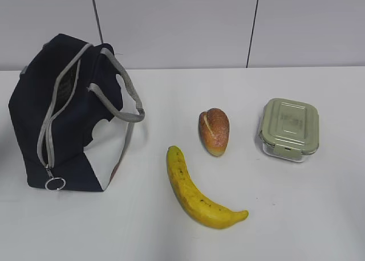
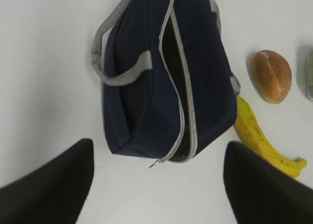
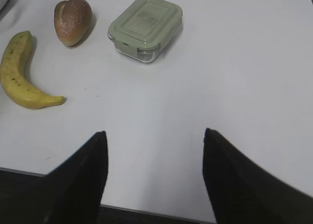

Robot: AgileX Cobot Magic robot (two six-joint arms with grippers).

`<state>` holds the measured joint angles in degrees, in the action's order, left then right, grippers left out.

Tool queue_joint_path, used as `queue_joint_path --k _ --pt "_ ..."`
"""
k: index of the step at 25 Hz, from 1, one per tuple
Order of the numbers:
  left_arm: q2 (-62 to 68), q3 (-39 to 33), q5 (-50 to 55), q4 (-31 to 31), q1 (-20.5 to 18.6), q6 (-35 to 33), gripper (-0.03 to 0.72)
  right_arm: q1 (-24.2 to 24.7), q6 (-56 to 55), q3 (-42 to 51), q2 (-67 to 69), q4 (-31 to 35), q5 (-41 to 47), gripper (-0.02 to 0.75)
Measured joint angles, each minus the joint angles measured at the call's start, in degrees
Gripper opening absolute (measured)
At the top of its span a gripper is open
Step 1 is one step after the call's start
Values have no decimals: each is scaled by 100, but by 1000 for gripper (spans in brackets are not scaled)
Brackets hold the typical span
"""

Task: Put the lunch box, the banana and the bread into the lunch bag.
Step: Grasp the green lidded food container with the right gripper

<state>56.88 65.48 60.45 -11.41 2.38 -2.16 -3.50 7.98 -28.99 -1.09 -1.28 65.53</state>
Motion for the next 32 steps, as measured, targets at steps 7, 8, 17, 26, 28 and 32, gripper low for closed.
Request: queue_joint_path --k 7,8,17,26,28,32 --pt "2281 1517 217 -232 0 -332 493 0 0 0 0 0 0 456" --pt "2536 1685 253 -252 0 -385 490 0 0 0 0 0 0 456" --pt "4378 2919 450 -361 0 -612 419 0 0 0 0 0 0 456" --pt "4837 3101 507 -483 0 -617 194 0 0 0 0 0 0 456" --pt "4837 3101 531 -573 -1 -617 76 0 0 0 0 0 0 456" --pt "4837 3101 614 -752 -1 -617 -3 0 0 0 0 0 0 456"
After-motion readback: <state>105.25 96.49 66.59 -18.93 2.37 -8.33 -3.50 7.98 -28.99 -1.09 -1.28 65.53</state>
